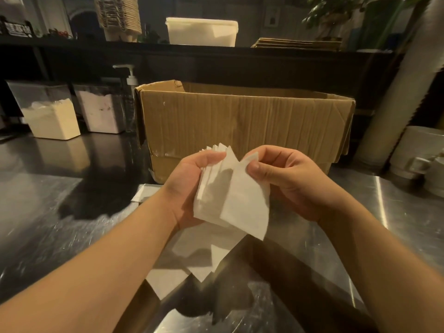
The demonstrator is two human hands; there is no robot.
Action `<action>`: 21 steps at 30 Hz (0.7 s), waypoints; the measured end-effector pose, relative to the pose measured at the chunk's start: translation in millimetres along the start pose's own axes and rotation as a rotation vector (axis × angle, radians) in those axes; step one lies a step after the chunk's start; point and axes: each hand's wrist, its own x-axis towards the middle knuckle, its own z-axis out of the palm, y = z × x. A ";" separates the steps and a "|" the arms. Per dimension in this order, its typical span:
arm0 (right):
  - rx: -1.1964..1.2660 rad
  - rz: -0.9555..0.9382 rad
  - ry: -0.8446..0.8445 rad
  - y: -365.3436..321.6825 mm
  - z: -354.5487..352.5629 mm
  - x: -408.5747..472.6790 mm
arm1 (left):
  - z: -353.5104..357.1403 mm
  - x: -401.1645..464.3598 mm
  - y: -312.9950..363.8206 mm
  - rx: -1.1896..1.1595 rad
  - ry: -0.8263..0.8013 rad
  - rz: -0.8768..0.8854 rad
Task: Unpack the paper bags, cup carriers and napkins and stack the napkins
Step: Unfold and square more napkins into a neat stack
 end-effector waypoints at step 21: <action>-0.335 0.179 -0.080 -8.5 -9.4 -5.2 | -3.6 0.1 -14.9 0.070 -0.236 -0.180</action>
